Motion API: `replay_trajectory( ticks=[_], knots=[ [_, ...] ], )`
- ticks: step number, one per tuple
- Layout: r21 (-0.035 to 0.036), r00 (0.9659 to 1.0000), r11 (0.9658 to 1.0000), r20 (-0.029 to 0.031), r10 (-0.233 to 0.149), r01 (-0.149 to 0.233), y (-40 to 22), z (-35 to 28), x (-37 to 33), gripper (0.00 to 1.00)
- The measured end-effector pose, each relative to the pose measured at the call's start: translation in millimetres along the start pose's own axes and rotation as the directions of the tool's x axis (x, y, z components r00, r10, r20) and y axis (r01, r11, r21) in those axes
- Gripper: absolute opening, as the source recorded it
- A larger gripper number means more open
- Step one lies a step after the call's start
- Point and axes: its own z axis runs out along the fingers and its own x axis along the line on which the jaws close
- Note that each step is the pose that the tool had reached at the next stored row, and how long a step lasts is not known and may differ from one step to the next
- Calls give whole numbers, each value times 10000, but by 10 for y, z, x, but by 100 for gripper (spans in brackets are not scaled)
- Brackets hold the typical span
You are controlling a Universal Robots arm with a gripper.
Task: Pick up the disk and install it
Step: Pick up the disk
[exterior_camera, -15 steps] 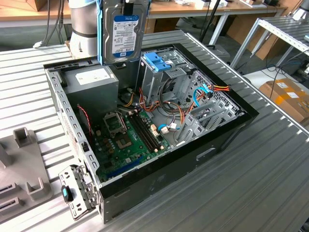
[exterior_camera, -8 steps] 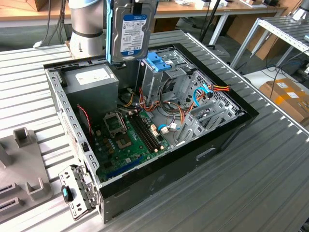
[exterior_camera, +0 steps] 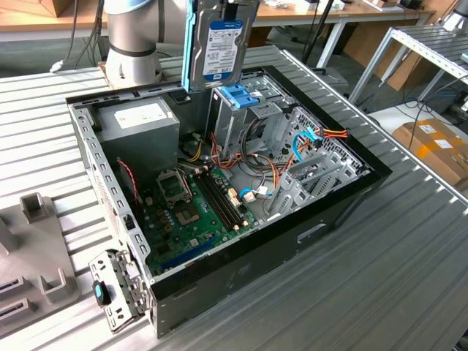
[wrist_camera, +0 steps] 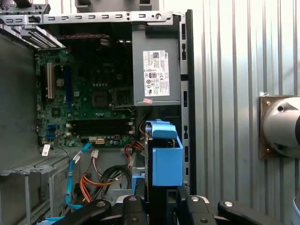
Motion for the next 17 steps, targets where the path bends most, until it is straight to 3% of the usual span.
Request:
replay_trajectory(
  ticks=[3,7,11,14,17],
  knots=[
    [0,10000,10000,-1,0,0,-218,0,-8,35],
    [0,10000,10000,-1,-1,1,-380,0,-14,35],
    [0,10000,10000,-1,-1,1,-617,0,-21,35],
    [0,10000,10000,-2,-1,1,-713,0,-25,35],
    [0,10000,10000,0,-1,1,-749,1,-27,35]
  ],
)
